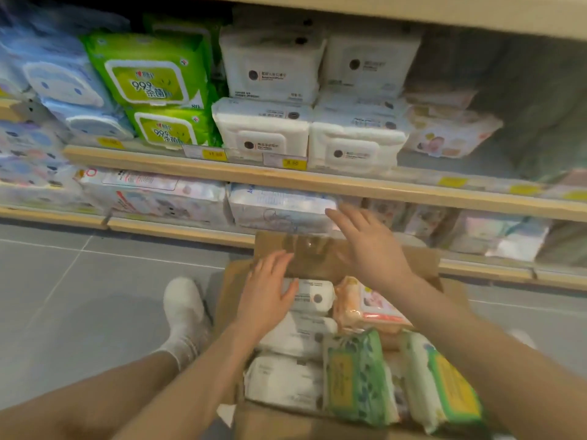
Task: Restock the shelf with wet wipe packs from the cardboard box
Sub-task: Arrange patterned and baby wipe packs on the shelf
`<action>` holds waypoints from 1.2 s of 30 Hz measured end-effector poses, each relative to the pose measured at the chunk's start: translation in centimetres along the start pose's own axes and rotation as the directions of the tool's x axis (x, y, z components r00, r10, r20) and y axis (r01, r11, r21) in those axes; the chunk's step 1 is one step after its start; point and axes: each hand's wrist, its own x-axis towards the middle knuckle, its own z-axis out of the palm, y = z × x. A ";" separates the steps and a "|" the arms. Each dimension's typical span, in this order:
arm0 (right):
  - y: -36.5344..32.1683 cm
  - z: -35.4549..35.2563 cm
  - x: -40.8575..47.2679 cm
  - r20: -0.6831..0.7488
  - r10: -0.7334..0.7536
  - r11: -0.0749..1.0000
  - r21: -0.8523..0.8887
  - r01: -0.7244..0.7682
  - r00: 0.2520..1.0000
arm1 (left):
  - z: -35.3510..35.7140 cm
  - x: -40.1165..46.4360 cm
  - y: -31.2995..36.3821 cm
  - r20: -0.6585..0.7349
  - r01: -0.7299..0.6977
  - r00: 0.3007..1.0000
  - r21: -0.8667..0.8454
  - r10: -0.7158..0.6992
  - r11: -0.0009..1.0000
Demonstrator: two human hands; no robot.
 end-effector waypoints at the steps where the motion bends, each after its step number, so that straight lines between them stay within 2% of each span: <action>1: 0.1 0.4 -2.1 0.036 0.048 0.998 0.029 -0.049 0.998 | 0.9 -1.5 0.6 0.044 -0.012 0.999 -0.014 0.013 1.000; 6: 0.6 2.9 -11.4 0.196 0.282 0.937 0.156 -0.314 0.939 | 5.0 -7.1 2.2 0.220 0.001 0.975 -0.108 0.023 0.994; 11: -0.2 6.3 -18.1 0.368 0.430 0.802 0.262 -0.536 0.824 | 7.8 -9.3 3.3 0.408 -0.009 0.911 -0.124 0.060 0.992; 13: -0.3 7.9 -19.5 0.448 0.481 0.736 0.261 -0.625 0.753 | 8.5 -10.1 3.3 0.495 -0.020 0.866 -0.107 0.070 0.994; 15: -0.3 9.2 -20.4 0.586 0.519 0.612 0.253 -0.749 0.622 | 9.0 -10.9 3.6 0.585 0.019 0.809 -0.116 0.053 0.993; 16: -0.3 9.6 -20.7 0.652 0.514 0.516 0.284 -0.808 0.558 | 9.1 -11.1 3.7 0.610 0.056 0.791 -0.129 0.034 0.990; 18: -0.6 10.3 -20.9 0.716 0.493 0.338 0.365 -0.867 0.494 | 9.2 -11.1 3.9 0.624 0.070 0.781 -0.131 0.027 0.989; 19: -0.8 10.6 -20.7 0.718 0.497 0.295 0.388 -0.873 0.487 | 9.2 -11.1 3.8 0.632 0.053 0.774 -0.122 0.037 0.991; 22: -1.2 11.4 -20.3 0.682 0.546 0.263 0.411 -0.873 0.486 | 8.9 -10.8 3.4 0.659 0.011 0.750 -0.096 0.055 0.995; 25: -0.8 10.9 -20.1 0.659 0.555 0.248 0.451 -0.857 0.508 | 8.3 -9.6 3.3 0.620 -0.062 0.780 -0.058 0.084 0.996; 28: 0.2 8.8 -19.4 0.635 0.492 0.320 0.505 -0.802 0.596 | 6.8 -6.7 4.6 0.535 -0.113 0.831 -0.106 0.152 0.988; 30: 0.7 6.9 -18.5 0.633 0.399 0.405 0.527 -0.747 0.663 | 5.6 -4.3 5.6 0.519 -0.122 0.836 -0.139 0.177 0.983; 32: 1.2 5.2 -17.6 0.622 0.323 0.473 0.546 -0.691 0.713 | 4.7 -2.2 6.2 0.579 -0.130 0.795 -0.129 0.181 0.983; 35: 1.6 2.9 -16.4 0.601 0.255 0.547 0.556 -0.626 0.757 | 3.6 -0.4 7.4 0.715 -0.187 0.678 -0.054 0.169 0.981; 36: 1.8 2.1 -16.0 0.586 0.240 0.572 0.559 -0.600 0.774 | 3.4 -0.1 7.9 0.715 -0.211 0.675 -0.049 0.182 0.976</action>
